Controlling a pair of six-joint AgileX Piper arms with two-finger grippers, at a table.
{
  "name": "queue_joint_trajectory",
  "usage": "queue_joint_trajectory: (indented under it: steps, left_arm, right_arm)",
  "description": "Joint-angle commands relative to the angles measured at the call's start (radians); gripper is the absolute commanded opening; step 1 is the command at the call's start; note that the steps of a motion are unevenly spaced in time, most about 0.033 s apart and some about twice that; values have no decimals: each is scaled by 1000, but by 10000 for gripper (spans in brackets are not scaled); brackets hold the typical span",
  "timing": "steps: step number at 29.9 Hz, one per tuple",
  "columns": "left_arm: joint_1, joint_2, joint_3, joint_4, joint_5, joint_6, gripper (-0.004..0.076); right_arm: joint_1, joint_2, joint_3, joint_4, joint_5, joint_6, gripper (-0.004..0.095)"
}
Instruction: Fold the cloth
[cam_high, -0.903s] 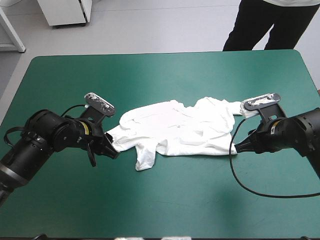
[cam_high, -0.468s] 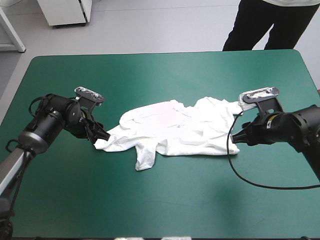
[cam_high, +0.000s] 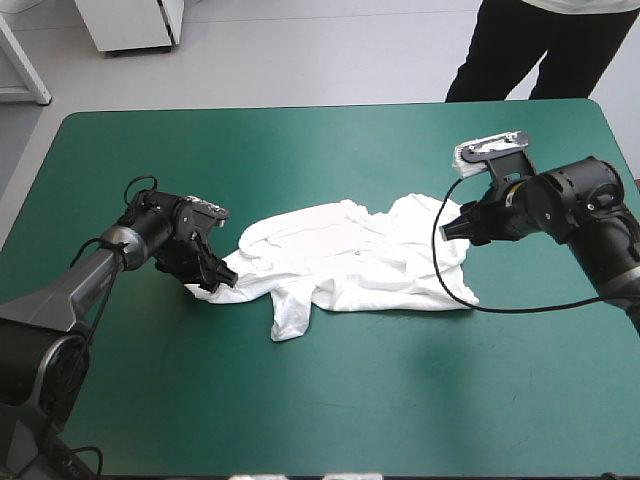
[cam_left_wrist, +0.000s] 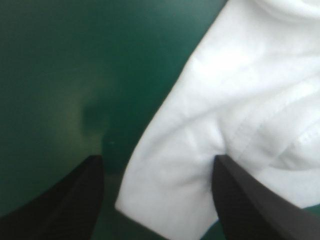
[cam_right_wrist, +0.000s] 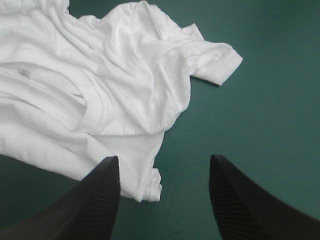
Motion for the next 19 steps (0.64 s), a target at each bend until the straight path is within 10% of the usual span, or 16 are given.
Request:
queue_joint_trajectory:
  steps: [1, 8, 19]
  left_arm:
    - [1, 12, -26, -46, -31, 13, 465]
    - [1, 85, -26, -104, -25, 32, 423]
    - [1, 191, -26, -184, -10, 97, -8]
  right_arm:
    - [-8, -4, -63, -13, -47, -11, 514]
    - [-8, 33, -65, -37, -54, -20, 515]
    - [-28, 248, -124, -92, -91, 78, 514]
